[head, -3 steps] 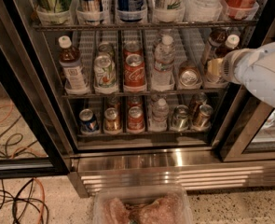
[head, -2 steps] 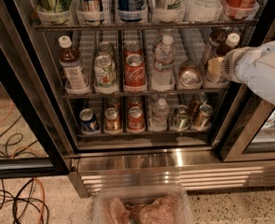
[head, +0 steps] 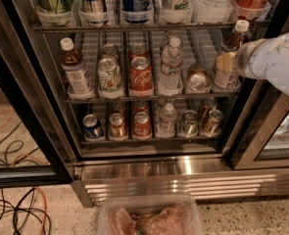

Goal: Pick blue water bottle from middle shelf of fridge

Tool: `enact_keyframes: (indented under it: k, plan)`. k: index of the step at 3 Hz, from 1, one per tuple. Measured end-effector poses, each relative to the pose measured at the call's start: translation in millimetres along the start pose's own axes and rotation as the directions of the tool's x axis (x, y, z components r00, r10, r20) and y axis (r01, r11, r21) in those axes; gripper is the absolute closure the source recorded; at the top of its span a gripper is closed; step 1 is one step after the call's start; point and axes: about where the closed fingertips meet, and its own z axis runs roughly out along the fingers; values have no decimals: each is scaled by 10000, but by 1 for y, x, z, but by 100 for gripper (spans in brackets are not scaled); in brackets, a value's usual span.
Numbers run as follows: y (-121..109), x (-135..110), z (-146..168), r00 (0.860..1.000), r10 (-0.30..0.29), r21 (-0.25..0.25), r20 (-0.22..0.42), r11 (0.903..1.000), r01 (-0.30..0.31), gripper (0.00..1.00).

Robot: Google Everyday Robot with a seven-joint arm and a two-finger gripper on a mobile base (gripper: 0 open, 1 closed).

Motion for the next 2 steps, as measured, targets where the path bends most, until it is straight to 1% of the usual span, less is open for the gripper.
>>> enact_keyframes:
  k: [1, 2]
  plan:
    - [0, 0, 0, 10000, 0, -1, -1, 10000, 0, 100]
    - [7, 10, -6, 9990, 135, -293, -438, 9995, -148, 100]
